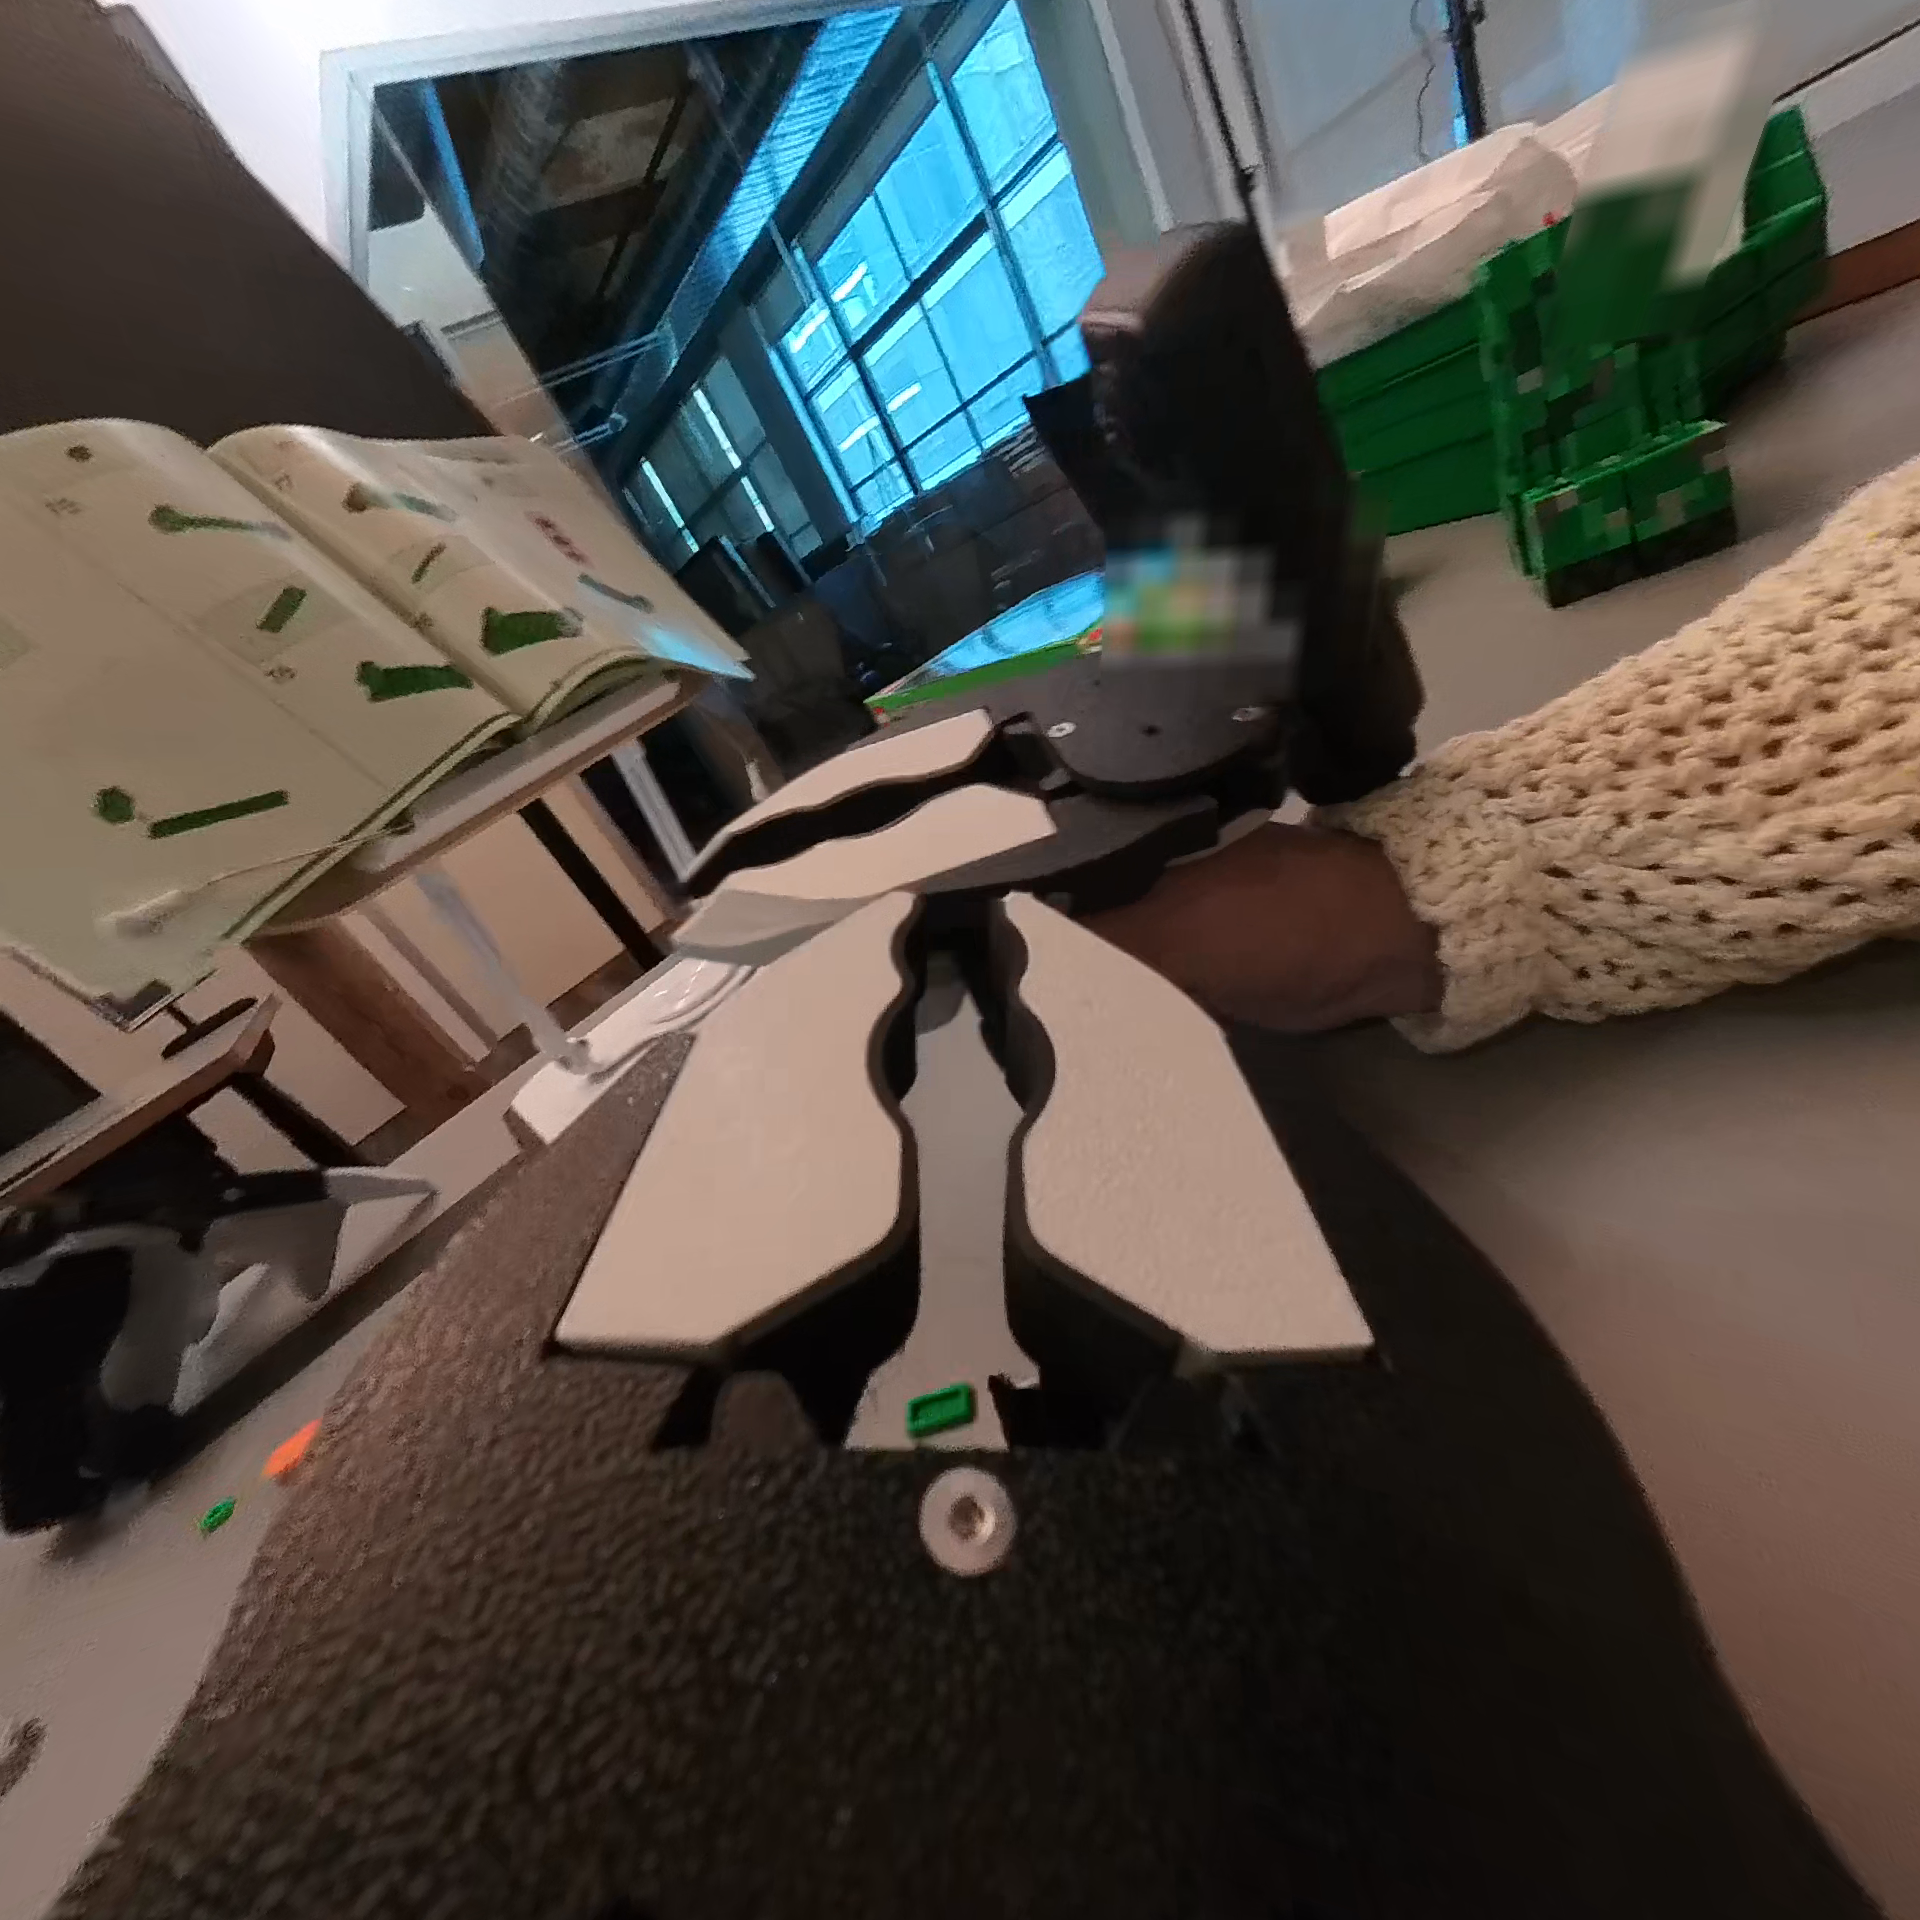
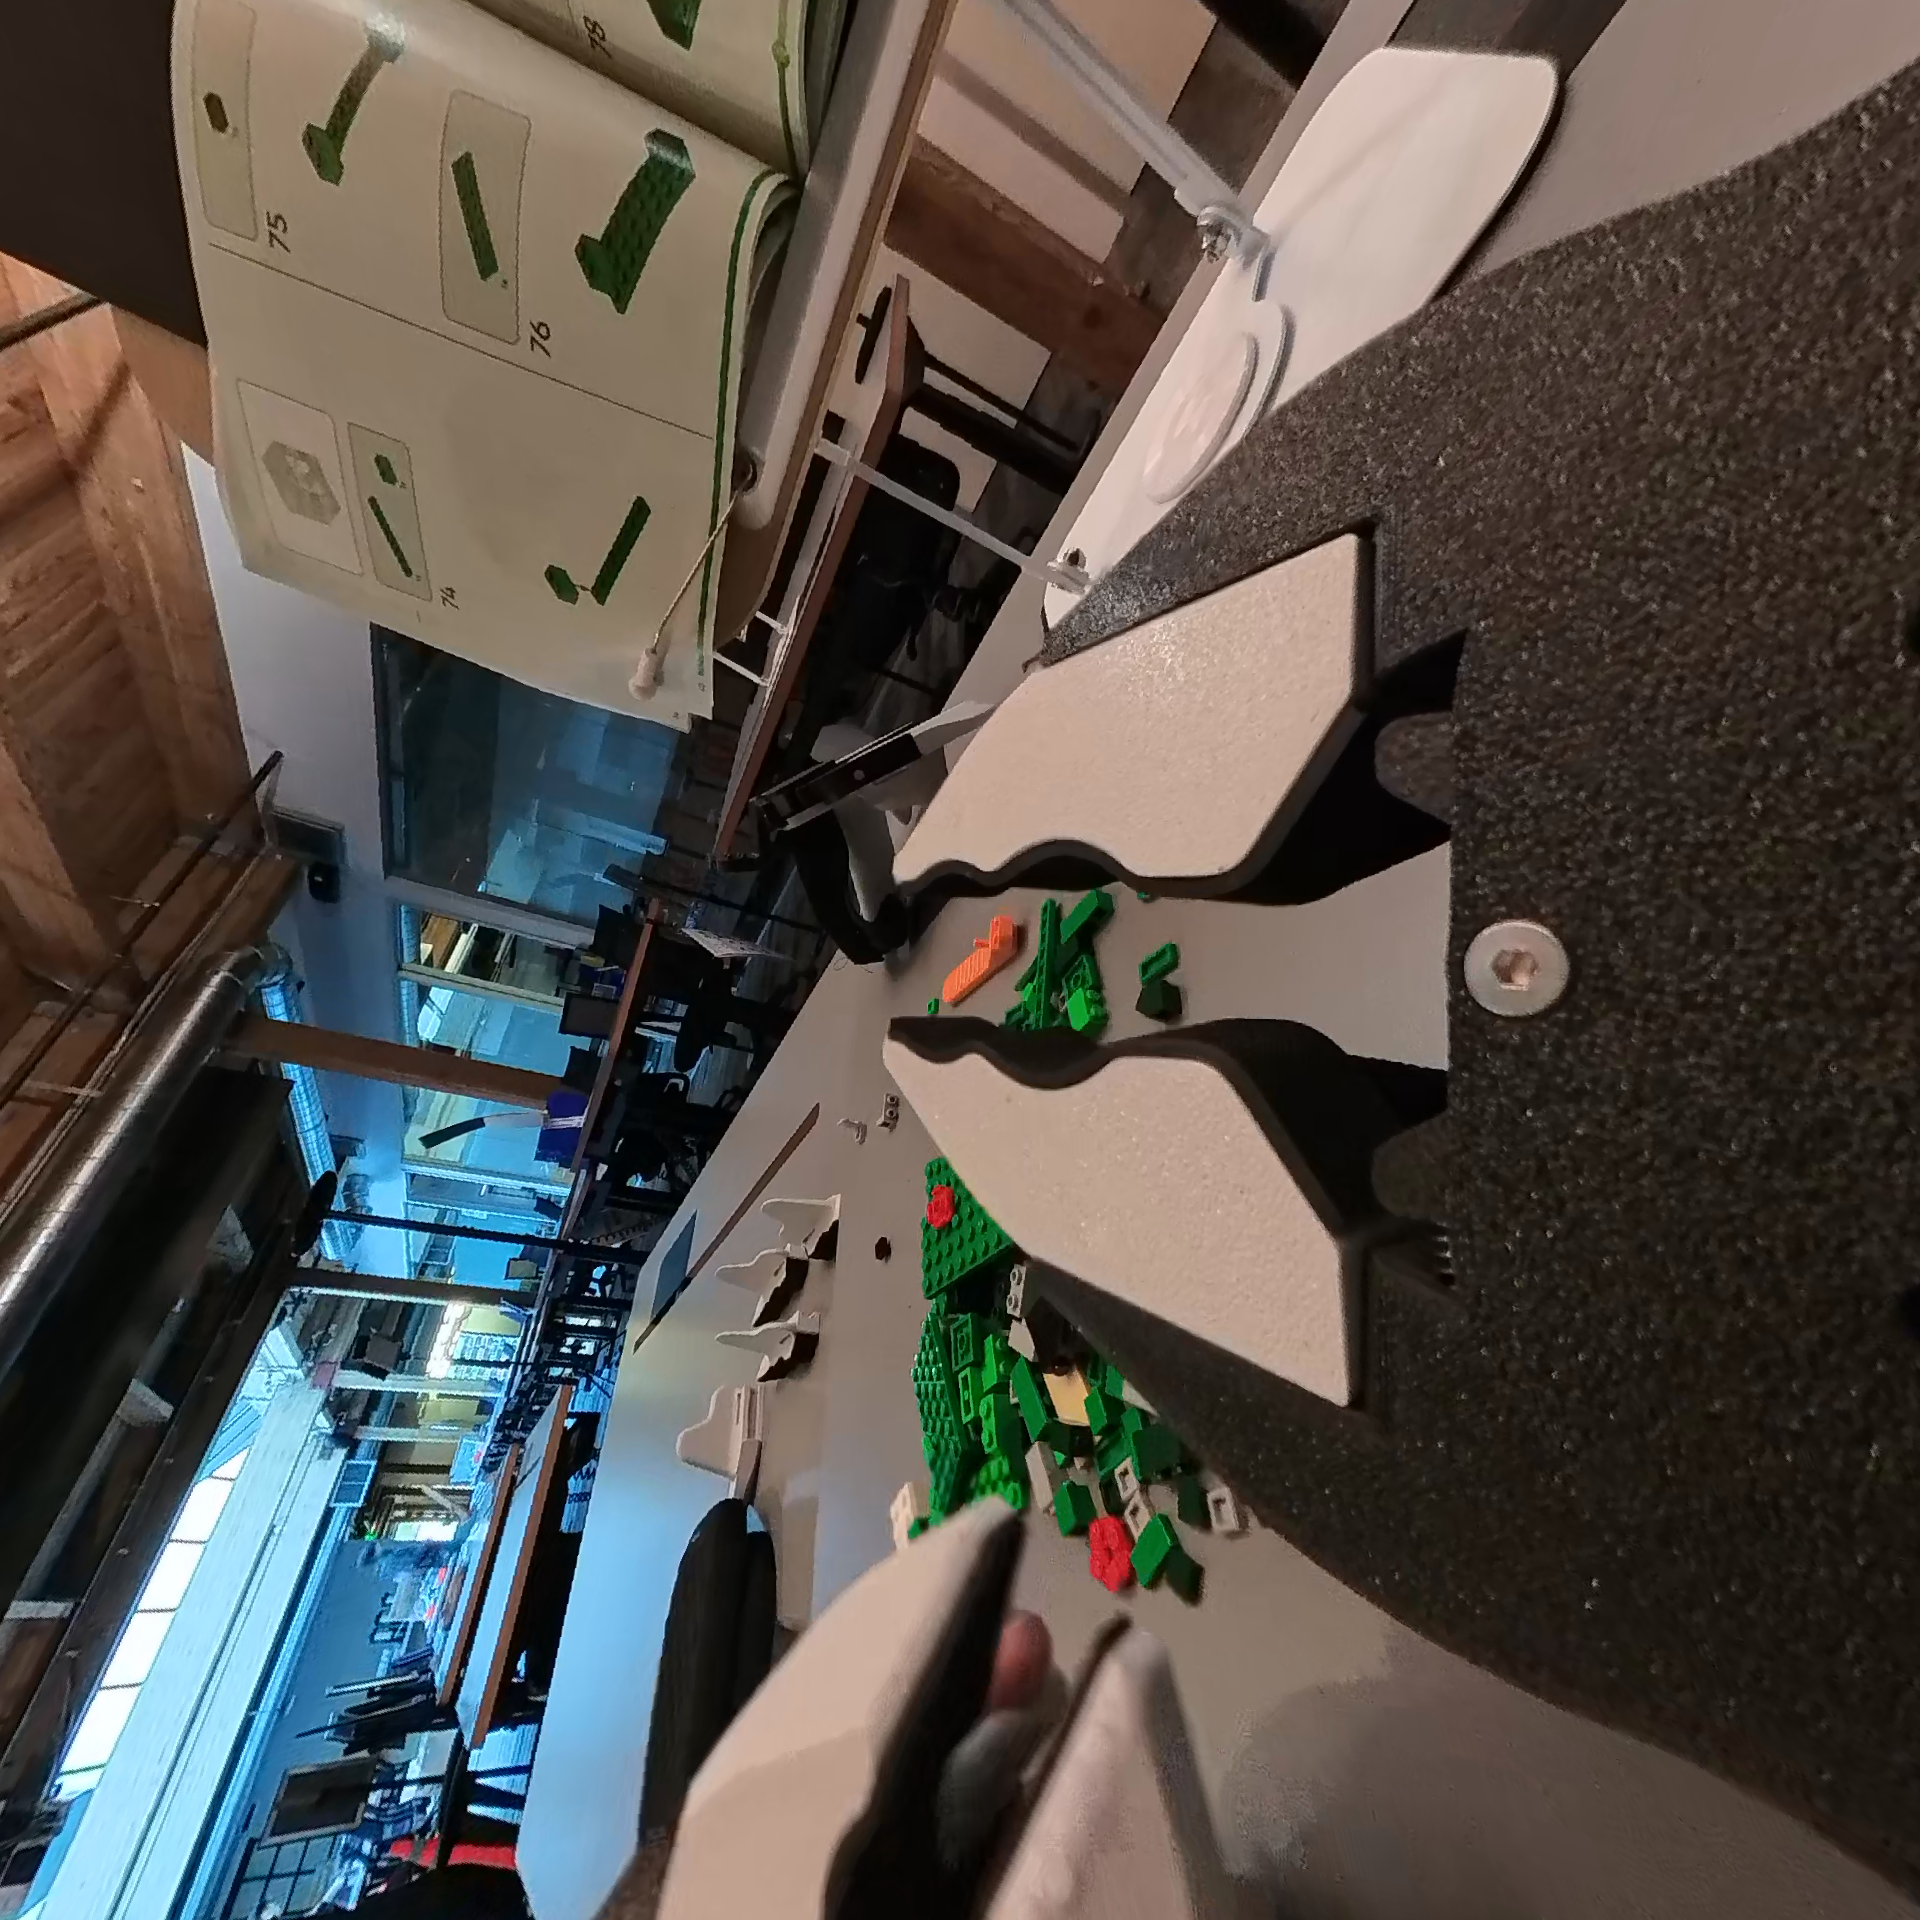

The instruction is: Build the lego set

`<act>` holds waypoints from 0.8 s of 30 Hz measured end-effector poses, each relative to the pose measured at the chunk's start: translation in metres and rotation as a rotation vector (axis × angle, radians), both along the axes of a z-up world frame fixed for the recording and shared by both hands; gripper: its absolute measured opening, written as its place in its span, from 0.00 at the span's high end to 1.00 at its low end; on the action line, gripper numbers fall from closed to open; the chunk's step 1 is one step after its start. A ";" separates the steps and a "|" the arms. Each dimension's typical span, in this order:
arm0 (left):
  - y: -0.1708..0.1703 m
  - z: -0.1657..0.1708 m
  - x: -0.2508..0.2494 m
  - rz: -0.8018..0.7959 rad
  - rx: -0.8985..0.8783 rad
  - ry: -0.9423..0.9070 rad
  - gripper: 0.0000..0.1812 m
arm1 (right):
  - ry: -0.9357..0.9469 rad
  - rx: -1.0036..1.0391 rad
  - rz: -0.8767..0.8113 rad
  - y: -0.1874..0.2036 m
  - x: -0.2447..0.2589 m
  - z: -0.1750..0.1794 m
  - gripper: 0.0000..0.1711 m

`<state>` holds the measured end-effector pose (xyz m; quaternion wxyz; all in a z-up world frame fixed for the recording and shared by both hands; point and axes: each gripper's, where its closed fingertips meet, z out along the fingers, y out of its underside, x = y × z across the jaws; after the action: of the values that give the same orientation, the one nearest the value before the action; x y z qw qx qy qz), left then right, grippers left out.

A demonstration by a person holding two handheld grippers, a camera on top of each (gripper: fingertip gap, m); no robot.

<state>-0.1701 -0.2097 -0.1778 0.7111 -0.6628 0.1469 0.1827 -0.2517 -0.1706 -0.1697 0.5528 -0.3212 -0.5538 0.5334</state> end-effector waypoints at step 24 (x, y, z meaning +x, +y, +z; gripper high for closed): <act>-0.123 -0.002 -0.242 0.598 0.053 -0.277 1.00 | -0.155 0.131 -0.245 0.040 -0.019 -0.020 0.99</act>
<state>-0.4119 -0.3327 -0.1798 0.6561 -0.6765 -0.1572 0.2952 -0.2704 -0.1310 -0.1898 0.5890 -0.3901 -0.5850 0.3983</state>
